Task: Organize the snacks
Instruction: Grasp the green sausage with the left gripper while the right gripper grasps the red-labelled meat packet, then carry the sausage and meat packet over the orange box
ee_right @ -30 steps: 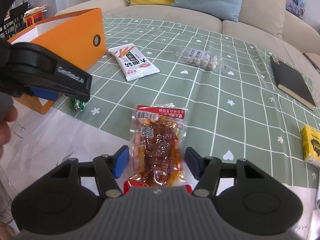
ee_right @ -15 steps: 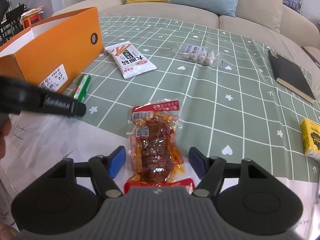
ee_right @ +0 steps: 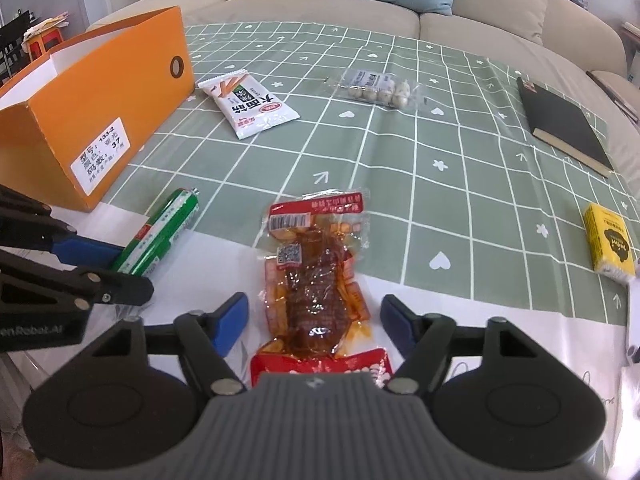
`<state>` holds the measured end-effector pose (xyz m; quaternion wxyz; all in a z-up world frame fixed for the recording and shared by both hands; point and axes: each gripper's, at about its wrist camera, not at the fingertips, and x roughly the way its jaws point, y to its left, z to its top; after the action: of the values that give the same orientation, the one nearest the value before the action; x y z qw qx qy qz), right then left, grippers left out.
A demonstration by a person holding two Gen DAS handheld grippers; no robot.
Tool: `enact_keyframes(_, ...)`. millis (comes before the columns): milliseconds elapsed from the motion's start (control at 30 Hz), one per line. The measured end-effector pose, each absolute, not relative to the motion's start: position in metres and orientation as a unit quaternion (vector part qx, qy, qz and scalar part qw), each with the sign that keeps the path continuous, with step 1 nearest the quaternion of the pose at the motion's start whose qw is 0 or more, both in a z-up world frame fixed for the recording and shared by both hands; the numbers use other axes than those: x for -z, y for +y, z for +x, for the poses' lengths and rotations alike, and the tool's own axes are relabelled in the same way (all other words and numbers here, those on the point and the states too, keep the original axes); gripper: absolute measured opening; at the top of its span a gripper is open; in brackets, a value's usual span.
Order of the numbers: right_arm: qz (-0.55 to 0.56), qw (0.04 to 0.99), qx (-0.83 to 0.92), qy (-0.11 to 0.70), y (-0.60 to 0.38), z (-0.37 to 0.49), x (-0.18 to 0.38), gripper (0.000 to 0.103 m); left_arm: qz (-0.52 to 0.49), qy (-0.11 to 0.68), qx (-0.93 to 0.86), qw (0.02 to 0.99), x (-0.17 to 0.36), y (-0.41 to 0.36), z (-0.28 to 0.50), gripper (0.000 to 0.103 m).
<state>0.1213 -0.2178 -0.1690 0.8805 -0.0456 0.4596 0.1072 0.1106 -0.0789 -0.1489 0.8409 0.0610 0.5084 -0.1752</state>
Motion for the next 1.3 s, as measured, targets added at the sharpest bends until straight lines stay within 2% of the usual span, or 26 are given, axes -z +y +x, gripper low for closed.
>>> enact_keyframes(33,-0.045,0.881,-0.104,0.458,-0.218,0.121,0.17,0.083,0.049,0.509,0.169,0.843,0.149,-0.076,0.113,0.037)
enact_keyframes(67,-0.044,0.883,-0.102,0.457,-0.219,0.122,0.171,0.084,0.034,0.508,0.163,0.845,0.148,-0.074,0.116,0.048)
enact_keyframes(133,-0.042,0.884,-0.102,0.454,-0.221,0.123,0.172,0.087,0.009,0.506,0.149,0.85,0.147,-0.07,0.12,0.062)
enact_keyframes(333,-0.043,0.885,-0.109,0.45,-0.219,0.122,0.173,0.089,-0.005,0.509,0.117,0.853,0.15,-0.073,0.131,0.062)
enact_keyframes(400,-0.045,0.886,-0.111,0.448,-0.218,0.121,0.173,0.087,0.006,0.506,0.116,0.855,0.151,-0.077,0.13,0.059)
enact_keyframes(467,-0.048,0.886,-0.115,0.446,-0.217,0.12,0.173,0.085,0.02,0.502,0.119,0.856,0.151,-0.081,0.129,0.047)
enact_keyframes(500,-0.049,0.886,-0.118,0.445,-0.216,0.119,0.172,0.082,0.028,0.501,0.119,0.857,0.151,-0.083,0.128,0.045)
enact_keyframes(567,-0.052,0.888,-0.122,0.441,-0.214,0.117,0.171,0.074,0.037,0.498,0.122,0.857,0.151,-0.084,0.127,0.029)
enact_keyframes(600,-0.052,0.889,-0.123,0.438,-0.213,0.116,0.17,0.067,0.037,0.499,0.125,0.857,0.15,-0.084,0.126,0.026)
enact_keyframes(633,-0.053,0.89,-0.124,0.435,-0.212,0.115,0.169,0.061,0.035,0.5,0.126,0.856,0.15,-0.084,0.127,0.025)
enact_keyframes(833,-0.054,0.89,-0.124,0.436,-0.209,0.113,0.167,0.057,0.034,0.499,0.127,0.857,0.149,-0.084,0.124,0.025)
enact_keyframes(1300,-0.029,0.893,-0.115,0.435,-0.208,0.11,0.147,0.054,-0.003,0.474,0.135,0.87,0.125,-0.069,0.112,0.025)
